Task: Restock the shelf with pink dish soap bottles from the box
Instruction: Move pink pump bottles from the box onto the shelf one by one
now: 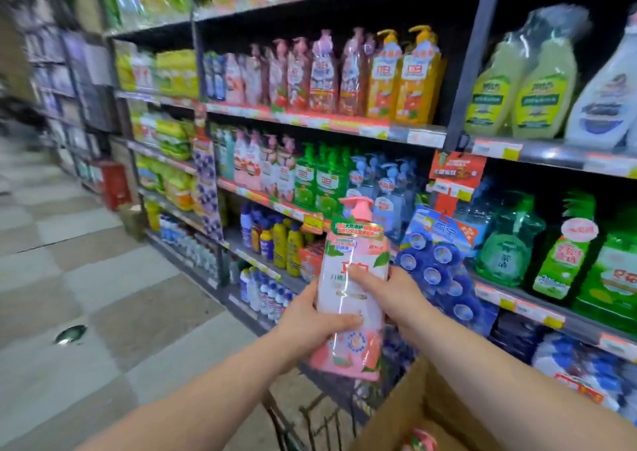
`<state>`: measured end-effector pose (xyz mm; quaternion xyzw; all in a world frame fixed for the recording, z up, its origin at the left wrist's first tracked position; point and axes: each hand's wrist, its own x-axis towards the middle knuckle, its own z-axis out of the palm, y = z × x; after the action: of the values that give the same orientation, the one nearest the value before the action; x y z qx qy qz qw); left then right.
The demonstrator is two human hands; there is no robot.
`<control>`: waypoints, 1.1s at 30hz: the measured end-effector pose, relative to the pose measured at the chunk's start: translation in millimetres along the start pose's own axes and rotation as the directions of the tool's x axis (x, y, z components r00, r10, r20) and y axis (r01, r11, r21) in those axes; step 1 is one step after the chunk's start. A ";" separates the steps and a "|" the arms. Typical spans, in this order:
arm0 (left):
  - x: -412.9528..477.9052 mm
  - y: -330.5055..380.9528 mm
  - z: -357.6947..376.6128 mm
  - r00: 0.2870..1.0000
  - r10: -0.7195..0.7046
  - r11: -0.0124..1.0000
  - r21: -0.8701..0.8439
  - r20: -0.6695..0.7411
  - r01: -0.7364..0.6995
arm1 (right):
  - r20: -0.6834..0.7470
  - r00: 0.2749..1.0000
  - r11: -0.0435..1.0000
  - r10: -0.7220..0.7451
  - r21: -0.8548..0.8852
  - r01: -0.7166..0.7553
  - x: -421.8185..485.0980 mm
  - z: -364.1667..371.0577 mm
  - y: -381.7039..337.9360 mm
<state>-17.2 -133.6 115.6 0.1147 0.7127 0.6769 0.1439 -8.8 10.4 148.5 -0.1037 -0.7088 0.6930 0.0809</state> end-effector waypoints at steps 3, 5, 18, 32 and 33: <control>5.6 8.9 -70.0 0.999 0.022 1.000 0.021 -0.050 -0.021 | 0.068 0.997 0.999 -0.022 0.034 0.019 23.5 69.3 -9.7; 7.8 16.8 -128.9 0.996 0.047 0.998 0.048 -0.079 -0.043 | 0.116 0.992 0.998 -0.044 0.047 0.039 41.2 127.9 -18.6; 53.2 41.1 -387.3 0.956 0.096 0.994 0.071 -0.277 -0.079 | 0.319 0.940 0.993 -0.116 0.025 0.114 139.0 385.7 -63.9; 235.1 66.0 -507.1 0.928 0.182 0.981 0.118 -0.324 -0.152 | 0.396 0.895 0.979 -0.204 0.071 0.192 343.7 485.4 -97.4; 254.6 70.8 -513.0 0.930 0.189 0.980 0.122 -0.316 -0.157 | 0.393 0.895 0.978 -0.209 0.064 0.200 363.7 487.8 -103.6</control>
<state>-441.7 -516.3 195.3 0.0702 0.7449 0.6622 -0.0418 -489.5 -368.3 228.5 0.1152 -0.7096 0.6951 0.0085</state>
